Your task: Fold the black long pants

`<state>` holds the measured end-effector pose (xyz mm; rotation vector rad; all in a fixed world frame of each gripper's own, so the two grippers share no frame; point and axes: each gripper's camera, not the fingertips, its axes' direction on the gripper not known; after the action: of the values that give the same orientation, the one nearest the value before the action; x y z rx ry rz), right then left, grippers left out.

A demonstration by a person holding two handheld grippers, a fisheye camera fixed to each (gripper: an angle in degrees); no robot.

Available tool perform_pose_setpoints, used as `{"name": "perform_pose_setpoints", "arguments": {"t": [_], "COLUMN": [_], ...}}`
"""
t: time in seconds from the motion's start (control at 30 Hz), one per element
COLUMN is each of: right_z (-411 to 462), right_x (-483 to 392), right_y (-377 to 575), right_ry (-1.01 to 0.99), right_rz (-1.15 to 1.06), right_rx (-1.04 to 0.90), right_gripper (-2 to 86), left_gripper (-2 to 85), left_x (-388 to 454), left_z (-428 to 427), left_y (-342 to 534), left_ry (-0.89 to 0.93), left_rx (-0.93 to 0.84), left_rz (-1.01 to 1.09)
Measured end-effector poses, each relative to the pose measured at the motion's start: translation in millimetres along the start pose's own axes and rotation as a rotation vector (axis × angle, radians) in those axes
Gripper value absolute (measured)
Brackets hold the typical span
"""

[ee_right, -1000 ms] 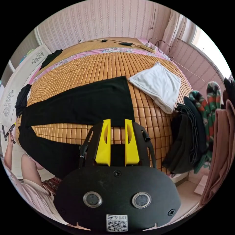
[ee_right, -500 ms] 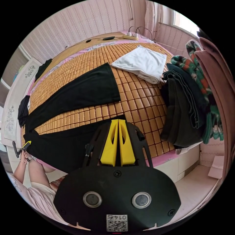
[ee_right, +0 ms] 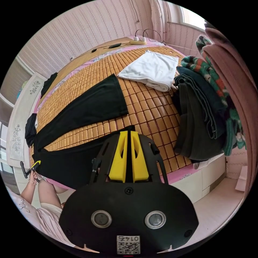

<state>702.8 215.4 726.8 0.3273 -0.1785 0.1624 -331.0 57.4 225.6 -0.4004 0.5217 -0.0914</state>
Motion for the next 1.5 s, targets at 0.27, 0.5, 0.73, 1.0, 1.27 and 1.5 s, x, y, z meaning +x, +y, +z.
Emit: {"name": "perform_pose_setpoints", "arguments": {"t": [0.27, 0.5, 0.73, 1.0, 1.27, 1.5], "right_z": [34.4, 6.8, 47.9, 44.5, 50.5, 115.3], "right_x": [-6.0, -29.2, -61.2, -49.2, -102.4, -107.5], "right_y": [-20.1, 17.2, 56.8, 41.2, -28.4, -77.9], "right_ry": [0.004, 0.073, 0.263, 0.157, 0.189, 0.162], "right_rz": [0.02, -0.073, -0.265, -0.249, -0.434, -0.334], "right_rx": [-0.052, -0.009, -0.249, -0.281, -0.115, -0.145], "right_gripper": [3.3, 1.9, -0.8, -0.9, -0.9, -0.6], "left_gripper": [-0.7, -0.7, -0.7, -0.7, -0.7, -0.7], "left_x": [3.0, -0.8, 0.6, -16.6, -77.8, -152.6], "left_z": [1.3, 1.0, -0.8, -7.7, -42.2, -24.9], "left_y": [2.6, 9.3, 14.9, 26.5, 21.2, -9.0], "left_ry": [-0.014, -0.003, -0.053, -0.025, -0.087, -0.26], "left_rx": [-0.004, 0.009, 0.003, 0.026, 0.159, 0.093], "left_rz": [0.011, -0.032, -0.009, -0.054, -0.197, -0.31]}}
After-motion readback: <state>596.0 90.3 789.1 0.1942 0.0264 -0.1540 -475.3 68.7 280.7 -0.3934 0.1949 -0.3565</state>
